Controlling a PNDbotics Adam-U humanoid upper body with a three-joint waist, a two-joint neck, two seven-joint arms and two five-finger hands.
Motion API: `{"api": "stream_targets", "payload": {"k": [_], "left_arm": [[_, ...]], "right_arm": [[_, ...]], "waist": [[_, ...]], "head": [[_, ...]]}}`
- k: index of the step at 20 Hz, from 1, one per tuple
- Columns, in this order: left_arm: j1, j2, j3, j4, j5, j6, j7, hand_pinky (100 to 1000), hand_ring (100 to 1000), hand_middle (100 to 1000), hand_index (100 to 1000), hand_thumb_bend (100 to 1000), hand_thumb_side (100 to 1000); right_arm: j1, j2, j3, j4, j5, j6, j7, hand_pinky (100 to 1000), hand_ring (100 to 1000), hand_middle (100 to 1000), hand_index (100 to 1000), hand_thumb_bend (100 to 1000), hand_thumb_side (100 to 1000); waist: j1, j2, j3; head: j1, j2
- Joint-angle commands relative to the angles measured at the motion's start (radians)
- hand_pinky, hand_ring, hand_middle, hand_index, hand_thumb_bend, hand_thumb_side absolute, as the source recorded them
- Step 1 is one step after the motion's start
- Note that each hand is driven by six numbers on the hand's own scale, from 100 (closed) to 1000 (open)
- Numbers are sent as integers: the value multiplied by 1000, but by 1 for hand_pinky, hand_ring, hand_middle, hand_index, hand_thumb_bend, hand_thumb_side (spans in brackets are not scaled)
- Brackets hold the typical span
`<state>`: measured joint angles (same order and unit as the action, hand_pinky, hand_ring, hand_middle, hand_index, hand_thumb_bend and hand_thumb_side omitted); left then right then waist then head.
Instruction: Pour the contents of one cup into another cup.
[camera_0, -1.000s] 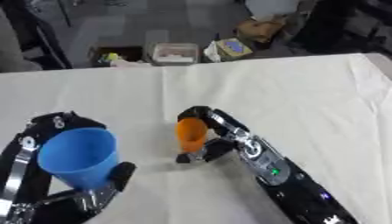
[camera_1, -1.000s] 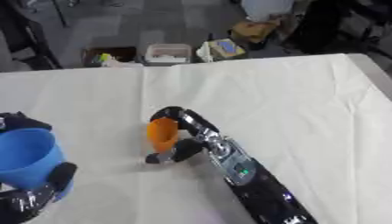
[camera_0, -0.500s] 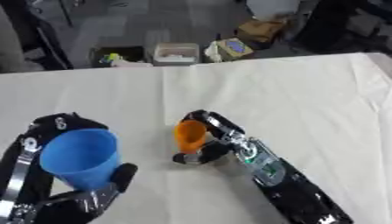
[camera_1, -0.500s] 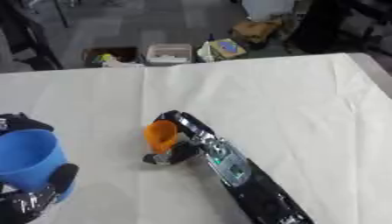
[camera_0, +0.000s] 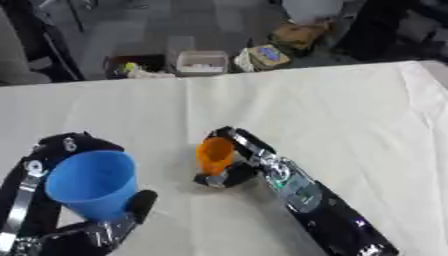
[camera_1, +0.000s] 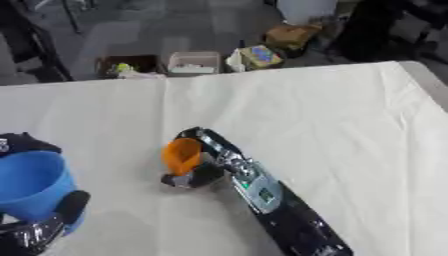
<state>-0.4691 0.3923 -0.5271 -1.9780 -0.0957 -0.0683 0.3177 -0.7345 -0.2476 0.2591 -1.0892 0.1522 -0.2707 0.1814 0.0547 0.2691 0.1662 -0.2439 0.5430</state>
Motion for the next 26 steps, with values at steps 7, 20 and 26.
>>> {"api": "stream_targets", "payload": {"k": [7,20,26], "left_arm": [[-22,5,4,-22,13,-4,-2,100,100,105,497,344,100],[-31,17,-5,-22,43,-18,-17,100,100,110,498,331,100],[-18,29,-17,-22,44,-14,-27,100,100,111,497,328,100]], "right_arm": [[-17,-36,-12,-44,-7,20,-39,230,232,333,353,158,100],[-44,-244,-34,-101,43,25,-76,224,233,333,358,163,100],[-90,-362,-54,-146,89,14,-100,234,237,333,366,159,100]], "waist": [[-11,-20,-1],[-43,-33,3],[-60,-37,-5]], "head": [[0,-14],[7,-19],[19,-20]]}}
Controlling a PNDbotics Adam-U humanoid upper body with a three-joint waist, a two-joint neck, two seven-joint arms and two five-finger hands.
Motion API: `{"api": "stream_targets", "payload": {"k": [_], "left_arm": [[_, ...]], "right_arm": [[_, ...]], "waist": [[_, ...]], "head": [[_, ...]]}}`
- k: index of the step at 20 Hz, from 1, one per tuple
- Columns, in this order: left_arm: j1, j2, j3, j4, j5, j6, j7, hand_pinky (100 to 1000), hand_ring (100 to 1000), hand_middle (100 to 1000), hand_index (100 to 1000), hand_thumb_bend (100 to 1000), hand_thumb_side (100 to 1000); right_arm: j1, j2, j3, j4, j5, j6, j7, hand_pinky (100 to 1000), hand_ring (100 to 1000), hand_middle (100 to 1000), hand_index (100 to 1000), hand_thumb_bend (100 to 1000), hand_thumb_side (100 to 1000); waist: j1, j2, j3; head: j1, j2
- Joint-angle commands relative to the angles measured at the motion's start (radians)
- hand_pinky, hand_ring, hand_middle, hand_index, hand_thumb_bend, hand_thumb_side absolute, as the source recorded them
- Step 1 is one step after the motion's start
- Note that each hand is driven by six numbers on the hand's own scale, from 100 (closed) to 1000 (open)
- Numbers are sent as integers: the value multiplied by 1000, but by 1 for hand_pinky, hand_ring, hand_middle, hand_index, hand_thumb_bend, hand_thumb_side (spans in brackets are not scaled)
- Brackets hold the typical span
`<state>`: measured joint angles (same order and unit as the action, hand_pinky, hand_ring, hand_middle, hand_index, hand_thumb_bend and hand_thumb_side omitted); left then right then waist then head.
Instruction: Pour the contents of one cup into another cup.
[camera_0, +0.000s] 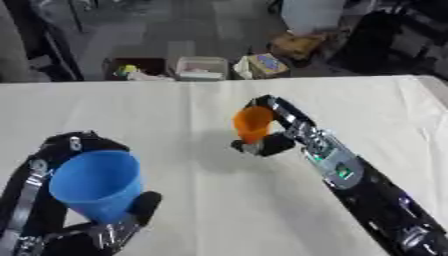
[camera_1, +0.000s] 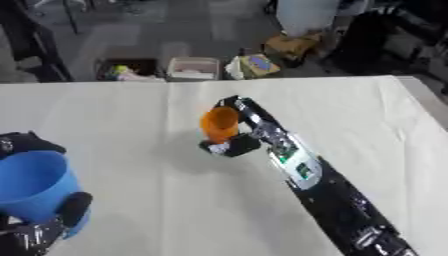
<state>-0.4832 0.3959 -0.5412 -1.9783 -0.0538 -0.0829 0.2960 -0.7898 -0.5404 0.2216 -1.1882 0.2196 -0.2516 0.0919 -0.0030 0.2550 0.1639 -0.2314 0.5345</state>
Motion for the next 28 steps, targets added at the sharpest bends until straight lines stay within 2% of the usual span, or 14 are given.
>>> {"api": "stream_targets", "payload": {"k": [1,5,9,10,13,17,21,23,28], "left_arm": [[-2,28,-6,-22,2,3,-8,100,100,111,497,325,100],[7,39,-14,-22,-3,12,-14,100,100,111,497,323,100],[10,42,-16,-22,-5,17,-16,100,100,111,497,323,100],[11,45,-18,-22,-5,19,-18,100,100,111,499,319,100],[18,55,-24,-22,-9,29,-26,100,100,111,499,320,100],[21,64,-30,-22,-13,37,-34,100,100,111,500,318,100],[18,68,-41,-22,-16,48,-47,100,100,111,501,321,100],[14,71,-47,-22,-19,55,-55,100,100,111,502,320,100],[-9,72,-66,-22,-22,79,-81,100,100,111,503,321,100]], "right_arm": [[-43,-83,-16,-63,30,-8,-12,237,239,333,367,156,100],[-73,-120,-6,-134,56,-22,-12,245,241,331,371,150,100],[-79,-129,0,-174,60,-14,-7,245,241,331,371,150,100],[-84,-132,4,-182,62,-15,-5,273,251,335,387,134,100],[-136,-145,40,-242,97,-48,10,287,255,336,393,126,100],[-174,-151,55,-333,152,-99,51,344,271,340,427,110,100],[-203,-140,71,-424,213,-117,106,395,277,298,443,100,100],[-217,-128,83,-458,244,-126,130,411,243,273,447,100,100],[-239,-84,116,-477,322,-144,148,420,249,277,448,100,100]], "waist": [[-5,-24,-6],[-17,-28,-19],[-20,-30,-23],[-23,-33,-23],[-32,-42,-35],[-38,-47,-45],[-44,-52,-51],[-46,-53,-52],[-50,-57,-51]], "head": [[9,-12],[21,-12],[25,-12],[23,-10],[30,-7],[36,-9],[35,-8],[35,-7],[34,-10]]}}
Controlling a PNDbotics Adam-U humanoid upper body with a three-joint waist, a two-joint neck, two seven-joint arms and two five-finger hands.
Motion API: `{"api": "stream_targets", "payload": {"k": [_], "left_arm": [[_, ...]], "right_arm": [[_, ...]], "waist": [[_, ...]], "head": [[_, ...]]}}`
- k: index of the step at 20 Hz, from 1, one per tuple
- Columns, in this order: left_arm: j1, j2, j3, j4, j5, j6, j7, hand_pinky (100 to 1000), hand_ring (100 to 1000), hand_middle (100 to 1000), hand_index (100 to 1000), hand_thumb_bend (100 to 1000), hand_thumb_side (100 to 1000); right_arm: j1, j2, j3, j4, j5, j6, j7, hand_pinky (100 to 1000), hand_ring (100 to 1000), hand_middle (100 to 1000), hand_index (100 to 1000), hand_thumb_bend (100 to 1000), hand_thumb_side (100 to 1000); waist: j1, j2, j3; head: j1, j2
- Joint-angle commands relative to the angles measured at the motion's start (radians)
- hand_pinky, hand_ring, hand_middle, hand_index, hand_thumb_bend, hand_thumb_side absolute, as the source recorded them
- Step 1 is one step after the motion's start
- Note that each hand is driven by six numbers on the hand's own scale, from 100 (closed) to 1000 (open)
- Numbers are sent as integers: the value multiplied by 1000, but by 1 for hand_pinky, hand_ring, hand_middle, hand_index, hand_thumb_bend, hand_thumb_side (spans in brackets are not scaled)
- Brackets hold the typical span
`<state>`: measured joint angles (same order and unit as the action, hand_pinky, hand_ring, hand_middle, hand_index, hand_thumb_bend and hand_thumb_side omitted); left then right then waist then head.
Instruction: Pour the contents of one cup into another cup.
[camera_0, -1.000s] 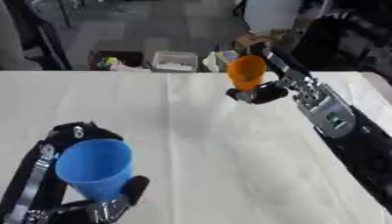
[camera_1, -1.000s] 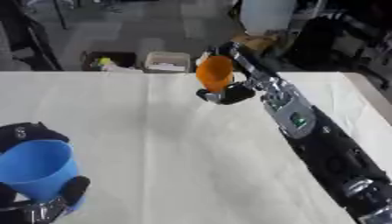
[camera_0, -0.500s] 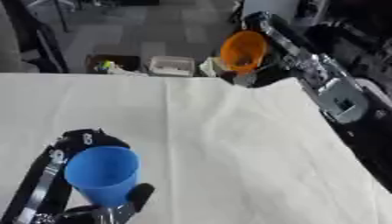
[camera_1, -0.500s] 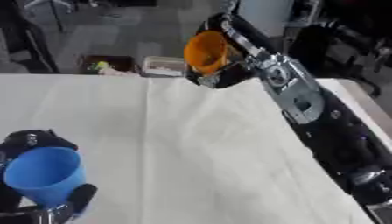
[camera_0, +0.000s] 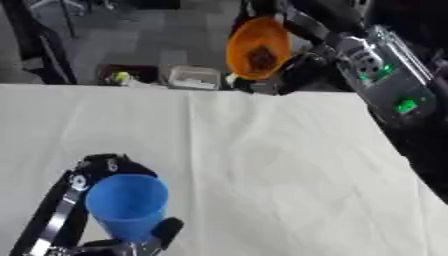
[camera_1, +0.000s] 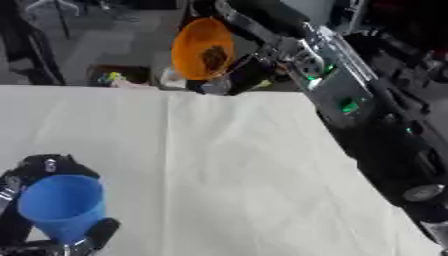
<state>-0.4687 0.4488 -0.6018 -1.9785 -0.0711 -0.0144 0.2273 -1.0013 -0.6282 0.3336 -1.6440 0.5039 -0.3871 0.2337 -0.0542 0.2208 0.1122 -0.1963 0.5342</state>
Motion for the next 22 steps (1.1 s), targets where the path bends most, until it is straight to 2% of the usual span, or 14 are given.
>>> {"api": "stream_targets", "payload": {"k": [1,9,22], "left_arm": [[-30,18,-10,-21,-6,16,-19,100,100,111,503,321,100],[-89,0,-36,-21,-9,61,-66,100,100,111,504,323,100],[-100,-7,-39,-21,-10,94,-73,100,100,111,505,324,100]], "right_arm": [[-31,13,10,-19,50,-14,6,421,250,277,448,100,100],[-58,75,38,-8,82,-45,9,427,254,279,447,100,100],[-60,94,59,-103,234,-126,9,571,297,315,462,100,100]], "waist": [[1,-23,1],[-4,-26,2],[-6,-25,2]], "head": [[-2,-11],[1,-13],[9,-18]]}}
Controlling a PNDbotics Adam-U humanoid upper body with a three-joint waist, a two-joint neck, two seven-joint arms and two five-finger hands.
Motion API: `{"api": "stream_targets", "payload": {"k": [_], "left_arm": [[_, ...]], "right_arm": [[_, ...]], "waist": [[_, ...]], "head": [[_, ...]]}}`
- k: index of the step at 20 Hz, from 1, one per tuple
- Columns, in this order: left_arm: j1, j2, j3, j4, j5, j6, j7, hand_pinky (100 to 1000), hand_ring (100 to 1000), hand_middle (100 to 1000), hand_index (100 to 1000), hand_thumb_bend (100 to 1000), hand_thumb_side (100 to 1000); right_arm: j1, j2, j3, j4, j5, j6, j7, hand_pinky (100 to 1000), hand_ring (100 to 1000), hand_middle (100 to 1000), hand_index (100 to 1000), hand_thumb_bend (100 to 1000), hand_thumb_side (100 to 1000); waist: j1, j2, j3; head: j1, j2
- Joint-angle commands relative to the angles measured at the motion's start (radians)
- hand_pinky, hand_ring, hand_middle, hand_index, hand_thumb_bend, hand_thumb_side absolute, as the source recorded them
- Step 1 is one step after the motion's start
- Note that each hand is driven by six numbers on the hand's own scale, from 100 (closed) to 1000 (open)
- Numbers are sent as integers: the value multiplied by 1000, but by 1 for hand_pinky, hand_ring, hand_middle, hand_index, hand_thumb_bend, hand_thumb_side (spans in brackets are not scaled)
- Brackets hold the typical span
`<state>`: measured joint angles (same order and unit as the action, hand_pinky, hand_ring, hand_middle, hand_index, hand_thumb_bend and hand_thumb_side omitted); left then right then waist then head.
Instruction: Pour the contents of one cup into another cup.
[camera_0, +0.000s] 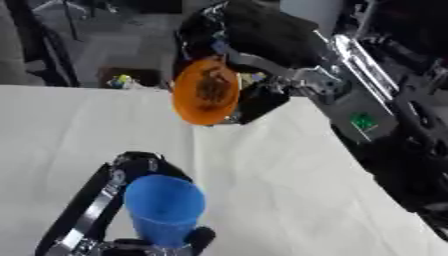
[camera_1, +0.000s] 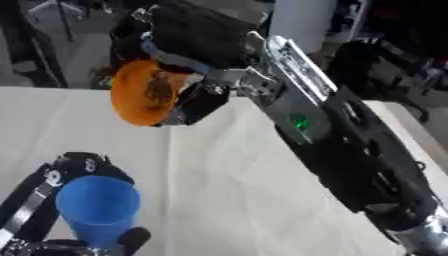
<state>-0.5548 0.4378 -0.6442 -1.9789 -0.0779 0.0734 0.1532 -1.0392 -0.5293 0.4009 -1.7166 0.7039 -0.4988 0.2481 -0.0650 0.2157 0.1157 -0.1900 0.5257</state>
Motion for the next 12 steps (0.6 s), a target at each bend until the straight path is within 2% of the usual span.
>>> {"api": "stream_targets", "payload": {"k": [1,12], "left_arm": [[-14,4,3,-21,-5,9,1,100,100,111,505,324,100],[-35,-4,4,-21,-13,35,0,100,100,110,506,328,100]], "right_arm": [[-22,-3,-7,-35,47,-19,-9,573,297,315,462,100,100],[-25,13,2,-53,111,-44,-26,607,306,321,464,100,100]], "waist": [[5,-20,-2],[4,-20,-2]], "head": [[3,-9],[3,-6]]}}
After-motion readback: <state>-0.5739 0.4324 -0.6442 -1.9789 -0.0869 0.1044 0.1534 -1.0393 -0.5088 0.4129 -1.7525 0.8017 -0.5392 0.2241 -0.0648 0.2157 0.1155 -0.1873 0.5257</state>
